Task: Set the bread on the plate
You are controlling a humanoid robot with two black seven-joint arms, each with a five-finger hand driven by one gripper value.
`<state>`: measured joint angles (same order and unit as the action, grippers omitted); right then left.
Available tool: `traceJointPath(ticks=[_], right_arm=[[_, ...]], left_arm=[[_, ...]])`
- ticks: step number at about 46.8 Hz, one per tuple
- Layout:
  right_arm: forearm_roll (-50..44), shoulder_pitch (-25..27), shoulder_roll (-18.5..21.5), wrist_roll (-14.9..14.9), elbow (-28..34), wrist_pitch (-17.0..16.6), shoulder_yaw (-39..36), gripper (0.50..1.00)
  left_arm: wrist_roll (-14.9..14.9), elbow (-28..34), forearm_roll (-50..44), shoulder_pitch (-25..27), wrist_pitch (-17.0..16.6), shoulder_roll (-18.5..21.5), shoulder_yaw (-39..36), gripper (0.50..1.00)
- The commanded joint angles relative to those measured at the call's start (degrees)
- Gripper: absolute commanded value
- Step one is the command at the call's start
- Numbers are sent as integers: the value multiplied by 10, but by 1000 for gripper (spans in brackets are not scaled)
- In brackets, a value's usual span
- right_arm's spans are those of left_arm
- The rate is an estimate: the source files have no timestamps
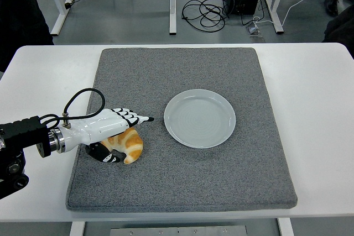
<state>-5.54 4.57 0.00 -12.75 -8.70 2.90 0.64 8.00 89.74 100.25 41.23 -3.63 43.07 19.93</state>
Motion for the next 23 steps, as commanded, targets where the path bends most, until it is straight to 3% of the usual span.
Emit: traceJointPath(ticks=[1, 23], right_arm=[[0, 0, 0, 1, 0, 0, 0, 1000], [0, 0, 0, 0, 0, 0, 0, 1000]], left_arm=[[0, -6, 2, 0, -9, -1, -1, 972], [5, -25, 18, -12, -36, -20, -2, 968]])
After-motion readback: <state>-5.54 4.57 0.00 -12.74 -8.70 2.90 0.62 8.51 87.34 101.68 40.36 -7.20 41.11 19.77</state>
